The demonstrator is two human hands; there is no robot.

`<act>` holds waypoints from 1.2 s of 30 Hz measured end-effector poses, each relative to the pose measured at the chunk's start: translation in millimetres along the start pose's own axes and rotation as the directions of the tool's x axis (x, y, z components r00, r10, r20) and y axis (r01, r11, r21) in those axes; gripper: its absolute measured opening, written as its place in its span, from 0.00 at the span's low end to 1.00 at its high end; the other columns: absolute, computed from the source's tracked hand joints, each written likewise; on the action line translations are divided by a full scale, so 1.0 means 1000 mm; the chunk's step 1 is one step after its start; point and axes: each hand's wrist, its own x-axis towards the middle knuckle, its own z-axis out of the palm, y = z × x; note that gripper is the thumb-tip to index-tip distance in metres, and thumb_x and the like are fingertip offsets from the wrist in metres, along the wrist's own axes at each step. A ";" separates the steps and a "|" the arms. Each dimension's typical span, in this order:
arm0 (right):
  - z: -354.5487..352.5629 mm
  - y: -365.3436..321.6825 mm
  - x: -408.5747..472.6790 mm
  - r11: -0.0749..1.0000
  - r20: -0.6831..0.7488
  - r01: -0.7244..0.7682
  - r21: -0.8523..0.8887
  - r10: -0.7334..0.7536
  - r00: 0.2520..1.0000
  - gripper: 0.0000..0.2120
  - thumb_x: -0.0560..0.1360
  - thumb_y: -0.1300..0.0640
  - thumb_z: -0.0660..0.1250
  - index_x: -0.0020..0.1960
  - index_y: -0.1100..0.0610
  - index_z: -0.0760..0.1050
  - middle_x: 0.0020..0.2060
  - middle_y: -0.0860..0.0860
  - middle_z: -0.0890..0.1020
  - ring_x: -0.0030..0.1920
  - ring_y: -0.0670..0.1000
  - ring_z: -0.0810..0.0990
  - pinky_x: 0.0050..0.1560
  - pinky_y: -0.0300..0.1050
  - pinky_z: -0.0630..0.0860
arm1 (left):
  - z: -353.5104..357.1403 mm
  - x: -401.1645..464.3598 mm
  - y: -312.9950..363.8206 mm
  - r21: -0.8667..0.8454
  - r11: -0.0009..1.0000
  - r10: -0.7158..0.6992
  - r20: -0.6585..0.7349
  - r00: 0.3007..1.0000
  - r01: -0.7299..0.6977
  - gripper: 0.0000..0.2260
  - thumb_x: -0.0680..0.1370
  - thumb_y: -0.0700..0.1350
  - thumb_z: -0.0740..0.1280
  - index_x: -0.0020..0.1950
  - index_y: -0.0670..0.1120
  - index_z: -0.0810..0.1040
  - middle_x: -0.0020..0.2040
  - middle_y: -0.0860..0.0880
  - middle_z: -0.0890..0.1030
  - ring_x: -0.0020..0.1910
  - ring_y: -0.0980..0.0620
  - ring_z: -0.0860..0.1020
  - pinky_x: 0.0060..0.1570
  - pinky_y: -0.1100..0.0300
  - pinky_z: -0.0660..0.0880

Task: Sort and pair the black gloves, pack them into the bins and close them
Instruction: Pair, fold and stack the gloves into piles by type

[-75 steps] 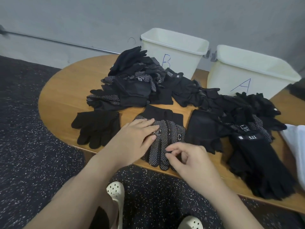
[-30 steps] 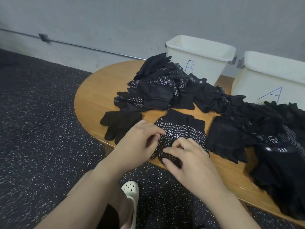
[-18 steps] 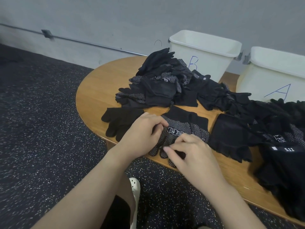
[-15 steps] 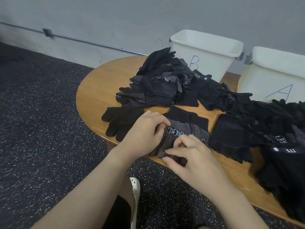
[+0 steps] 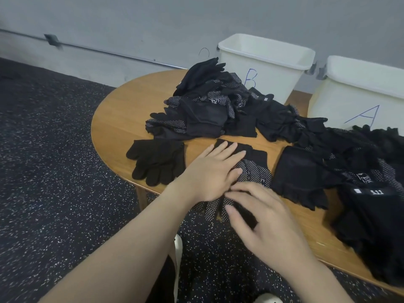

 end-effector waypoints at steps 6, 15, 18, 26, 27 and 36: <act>0.000 0.017 0.001 0.965 0.225 -0.169 -0.201 0.213 0.951 0.35 0.82 0.35 0.43 0.84 0.48 0.47 0.82 0.40 0.47 0.80 0.37 0.44 0.76 0.32 0.38 | 0.003 0.023 0.002 0.013 0.999 -0.053 0.018 0.998 0.053 0.29 0.87 0.59 0.48 0.85 0.52 0.44 0.85 0.54 0.45 0.84 0.53 0.42 0.81 0.51 0.39; -0.004 0.022 0.000 0.964 0.284 -0.163 -0.211 0.220 0.933 0.37 0.78 0.31 0.40 0.83 0.45 0.42 0.81 0.37 0.40 0.79 0.35 0.38 0.76 0.32 0.35 | -0.003 0.018 0.002 -0.004 0.998 -0.070 0.021 0.997 0.070 0.26 0.86 0.63 0.49 0.84 0.62 0.50 0.85 0.45 0.43 0.84 0.50 0.41 0.81 0.50 0.38; -0.011 0.018 0.003 0.963 0.179 -0.207 -0.171 0.237 0.955 0.32 0.80 0.35 0.53 0.81 0.46 0.63 0.80 0.40 0.62 0.79 0.40 0.60 0.77 0.36 0.55 | -0.007 0.007 0.005 0.002 1.000 -0.021 -0.086 0.996 0.021 0.26 0.86 0.59 0.52 0.84 0.56 0.56 0.85 0.44 0.51 0.84 0.49 0.47 0.82 0.52 0.40; -0.019 0.020 0.039 0.967 -0.142 -0.248 0.053 0.253 0.957 0.11 0.80 0.50 0.64 0.56 0.52 0.83 0.48 0.41 0.82 0.49 0.44 0.81 0.52 0.54 0.81 | -0.001 -0.025 0.010 -0.007 0.997 -0.081 -0.058 0.995 0.081 0.28 0.86 0.61 0.50 0.85 0.54 0.53 0.85 0.49 0.50 0.84 0.52 0.46 0.82 0.53 0.41; -0.018 0.021 0.044 0.966 -0.152 -0.249 0.070 0.257 0.954 0.10 0.80 0.51 0.65 0.54 0.52 0.83 0.47 0.40 0.81 0.48 0.43 0.81 0.50 0.54 0.81 | -0.002 -0.021 0.009 -0.005 0.997 -0.083 -0.052 0.995 0.083 0.28 0.86 0.62 0.50 0.85 0.54 0.52 0.86 0.49 0.49 0.84 0.52 0.45 0.82 0.53 0.41; -0.003 0.037 0.140 0.983 -0.144 -0.130 -0.129 0.111 0.983 0.14 0.78 0.53 0.70 0.63 0.54 0.80 0.58 0.46 0.79 0.59 0.49 0.76 0.60 0.50 0.76 | -0.004 -0.025 0.000 -0.035 0.997 -0.063 -0.005 0.998 0.063 0.30 0.85 0.64 0.48 0.85 0.55 0.48 0.85 0.49 0.44 0.84 0.51 0.40 0.82 0.50 0.41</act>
